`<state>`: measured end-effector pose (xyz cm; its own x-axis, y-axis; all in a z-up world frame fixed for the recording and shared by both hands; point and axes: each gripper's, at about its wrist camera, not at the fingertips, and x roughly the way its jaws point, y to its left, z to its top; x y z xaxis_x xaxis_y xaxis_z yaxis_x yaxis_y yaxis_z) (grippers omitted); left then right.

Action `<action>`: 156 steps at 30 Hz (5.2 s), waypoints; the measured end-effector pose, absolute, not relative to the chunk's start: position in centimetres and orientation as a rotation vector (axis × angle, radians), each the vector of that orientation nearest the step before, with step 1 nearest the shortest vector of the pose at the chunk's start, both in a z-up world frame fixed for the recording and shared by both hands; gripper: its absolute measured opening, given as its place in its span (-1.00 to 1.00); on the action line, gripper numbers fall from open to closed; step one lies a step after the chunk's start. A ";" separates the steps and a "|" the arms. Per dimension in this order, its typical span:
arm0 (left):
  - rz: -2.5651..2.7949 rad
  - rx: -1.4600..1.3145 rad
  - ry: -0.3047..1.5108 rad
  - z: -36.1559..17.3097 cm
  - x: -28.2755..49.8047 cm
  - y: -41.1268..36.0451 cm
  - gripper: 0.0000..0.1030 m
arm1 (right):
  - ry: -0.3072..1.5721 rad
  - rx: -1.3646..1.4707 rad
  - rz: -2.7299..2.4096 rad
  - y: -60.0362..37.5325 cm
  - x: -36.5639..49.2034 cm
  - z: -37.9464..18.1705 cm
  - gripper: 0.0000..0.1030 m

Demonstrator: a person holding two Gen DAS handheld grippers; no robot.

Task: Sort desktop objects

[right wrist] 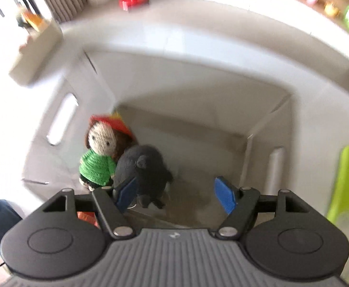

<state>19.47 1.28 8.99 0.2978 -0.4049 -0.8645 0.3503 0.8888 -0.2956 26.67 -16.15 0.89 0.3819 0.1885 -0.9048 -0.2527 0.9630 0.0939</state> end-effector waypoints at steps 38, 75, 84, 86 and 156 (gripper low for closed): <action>-0.423 -0.041 1.159 10.4 24.6 -4.4 1.00 | 1.206 0.452 0.535 -19.4 19.0 -14.0 -0.23; -0.370 -0.241 1.172 7.8 25.4 2.9 1.00 | 1.066 0.192 0.299 -21.7 29.0 -1.0 -0.26; -0.357 -0.248 1.189 6.7 26.2 3.6 1.00 | 1.300 0.074 0.318 -16.9 32.6 -7.6 -0.22; -0.362 -0.249 1.199 6.3 26.4 3.4 1.00 | 1.320 0.050 0.334 -16.6 32.5 -7.1 -0.21; -0.290 -0.364 1.164 4.3 24.9 8.4 1.00 | 0.959 0.750 0.301 -22.5 27.3 3.2 -0.98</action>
